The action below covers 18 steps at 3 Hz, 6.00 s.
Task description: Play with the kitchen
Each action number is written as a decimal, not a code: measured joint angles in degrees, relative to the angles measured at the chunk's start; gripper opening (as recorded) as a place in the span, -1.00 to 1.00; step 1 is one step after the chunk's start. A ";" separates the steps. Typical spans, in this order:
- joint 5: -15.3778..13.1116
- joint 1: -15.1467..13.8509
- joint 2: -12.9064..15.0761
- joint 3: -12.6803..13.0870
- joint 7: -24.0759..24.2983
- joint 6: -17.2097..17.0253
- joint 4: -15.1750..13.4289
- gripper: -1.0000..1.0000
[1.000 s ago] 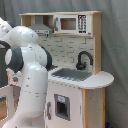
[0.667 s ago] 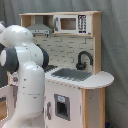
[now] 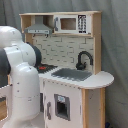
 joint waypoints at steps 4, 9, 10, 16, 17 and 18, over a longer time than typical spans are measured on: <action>4.00 2.29 -17.12 5.16 9.23 -4.27 -16.68 1.00; 4.68 16.40 -31.04 7.54 21.80 -7.36 -34.77 1.00; 4.68 15.92 -31.47 9.73 24.87 -5.54 -38.92 1.00; -5.71 -6.50 -31.49 26.00 31.60 11.42 -44.76 1.00; -5.70 -9.50 -31.60 30.58 34.41 11.15 -45.10 1.00; -5.70 -12.63 -31.76 34.74 37.07 11.28 -45.87 1.00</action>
